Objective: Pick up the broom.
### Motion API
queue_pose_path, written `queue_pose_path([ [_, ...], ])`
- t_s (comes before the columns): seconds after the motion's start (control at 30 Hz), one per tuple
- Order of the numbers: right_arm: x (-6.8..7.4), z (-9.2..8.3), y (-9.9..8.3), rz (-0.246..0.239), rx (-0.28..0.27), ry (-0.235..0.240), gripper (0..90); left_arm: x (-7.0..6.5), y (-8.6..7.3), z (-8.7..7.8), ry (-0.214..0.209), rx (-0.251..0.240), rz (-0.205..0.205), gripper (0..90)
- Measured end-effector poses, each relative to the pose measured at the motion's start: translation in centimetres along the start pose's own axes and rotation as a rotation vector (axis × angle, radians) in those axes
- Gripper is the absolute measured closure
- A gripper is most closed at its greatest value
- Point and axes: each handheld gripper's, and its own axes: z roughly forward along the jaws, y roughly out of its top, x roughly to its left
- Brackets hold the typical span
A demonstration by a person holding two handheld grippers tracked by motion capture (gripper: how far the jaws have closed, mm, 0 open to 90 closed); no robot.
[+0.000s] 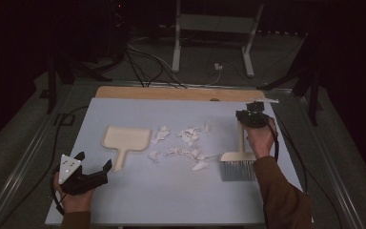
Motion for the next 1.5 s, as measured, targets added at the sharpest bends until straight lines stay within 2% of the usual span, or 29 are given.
queue_pose_path([
  [0.1,0.4,-0.8,0.1,-0.007,-0.019,0.016,70.2,-1.1,0.2,0.5,-0.033,0.009,0.016,1.3],
  [0.17,1.3,-1.7,0.3,-0.028,-0.041,0.041,70.3,-2.0,0.5,0.9,-0.053,0.018,0.034,1.3],
  [0.2,1.3,-1.7,0.3,-0.028,-0.041,0.041,70.3,-2.5,0.6,1.1,-0.068,0.02,0.035,1.3],
  [0.3,2.7,-2.6,0.4,-0.066,-0.068,0.07,70.3,-3.8,0.8,1.9,-0.108,0.028,0.041,1.3],
  [0.43,3.7,-2.9,0.5,-0.082,-0.081,0.093,70.3,-5.3,1.4,3.0,-0.154,0.035,0.047,1.3],
  [0.57,4.9,-3.5,0.5,-0.094,-0.104,0.122,70.3,-6.4,1.9,4.1,-0.193,0.033,0.033,1.3],
  [0.73,5.4,-4.0,0.6,-0.089,-0.12,0.139,70.3,-8.5,2.1,5.5,-0.243,0.047,0.043,2.2],
  [0.97,6.8,-4.8,1.0,-0.094,-0.147,0.173,70.4,-12.1,2.5,7.5,-0.318,0.076,0.081,2.9],
  [1.13,7.9,-5.3,1.1,-0.096,-0.165,0.202,70.4,-14.9,2.7,9.2,-0.387,0.092,0.115,3.2],
  [1.27,8.3,-5.6,1.0,-0.097,-0.174,0.214,70.4,-16.9,2.9,10.5,-0.445,0.109,0.114,3.9],
  [1.4,8.5,-6.0,1.1,-0.093,-0.182,0.227,70.4,-18.7,3.1,12.0,-0.486,0.139,0.136,5.9],
  [1.5,8.5,-6.3,1.0,-0.089,-0.187,0.229,70.4,-19.9,3.1,13.2,-0.521,0.169,0.124,8.9],
])
